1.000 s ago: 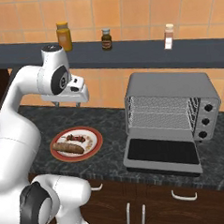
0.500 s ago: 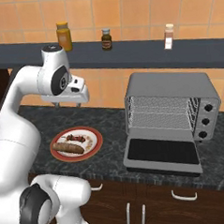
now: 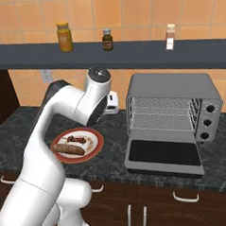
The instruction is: Pick up the kebab skewer and baguette bread, and place them inside the toaster oven. Close the toaster oven door and start by setting the timer.
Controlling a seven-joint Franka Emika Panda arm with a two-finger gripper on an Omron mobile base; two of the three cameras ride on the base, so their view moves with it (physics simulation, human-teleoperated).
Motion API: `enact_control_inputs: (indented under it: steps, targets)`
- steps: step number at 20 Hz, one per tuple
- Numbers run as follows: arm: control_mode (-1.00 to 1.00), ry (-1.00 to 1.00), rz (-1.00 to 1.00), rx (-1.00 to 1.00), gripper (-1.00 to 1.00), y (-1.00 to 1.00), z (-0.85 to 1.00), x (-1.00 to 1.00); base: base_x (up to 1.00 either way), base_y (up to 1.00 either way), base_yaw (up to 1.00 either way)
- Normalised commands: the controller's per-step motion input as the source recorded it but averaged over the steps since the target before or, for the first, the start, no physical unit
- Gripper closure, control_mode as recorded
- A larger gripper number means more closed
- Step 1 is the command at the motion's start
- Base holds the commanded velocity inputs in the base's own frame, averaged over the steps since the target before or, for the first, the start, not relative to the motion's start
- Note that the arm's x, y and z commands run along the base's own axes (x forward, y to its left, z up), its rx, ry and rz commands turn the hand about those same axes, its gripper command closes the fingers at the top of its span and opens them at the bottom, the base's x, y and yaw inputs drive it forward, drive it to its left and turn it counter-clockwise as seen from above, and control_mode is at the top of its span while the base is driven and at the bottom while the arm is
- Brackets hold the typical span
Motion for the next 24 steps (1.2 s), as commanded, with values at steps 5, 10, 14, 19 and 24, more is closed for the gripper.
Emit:
enact_control_inputs:
  steps: [5,10,14,19,24]
  targets:
    - [-1.00,-0.23,0.34,0.13,-1.00,-1.00,-0.29,0.19,0.00,0.00,0.00]
    - [-1.00,-0.24,0.31,0.12,-1.00,-0.83,-0.32,0.49,0.00,0.00,0.00]
    - [-1.00,-0.27,0.28,0.00,-1.00,-0.54,-0.33,0.43,0.00,0.00,0.00]
    - [-1.00,-0.19,0.11,-0.03,-1.00,-0.40,-0.21,0.42,0.00,0.00,0.00]
    - [-1.00,-0.04,-0.04,0.02,-1.00,-0.18,-0.36,0.38,0.00,0.00,0.00]
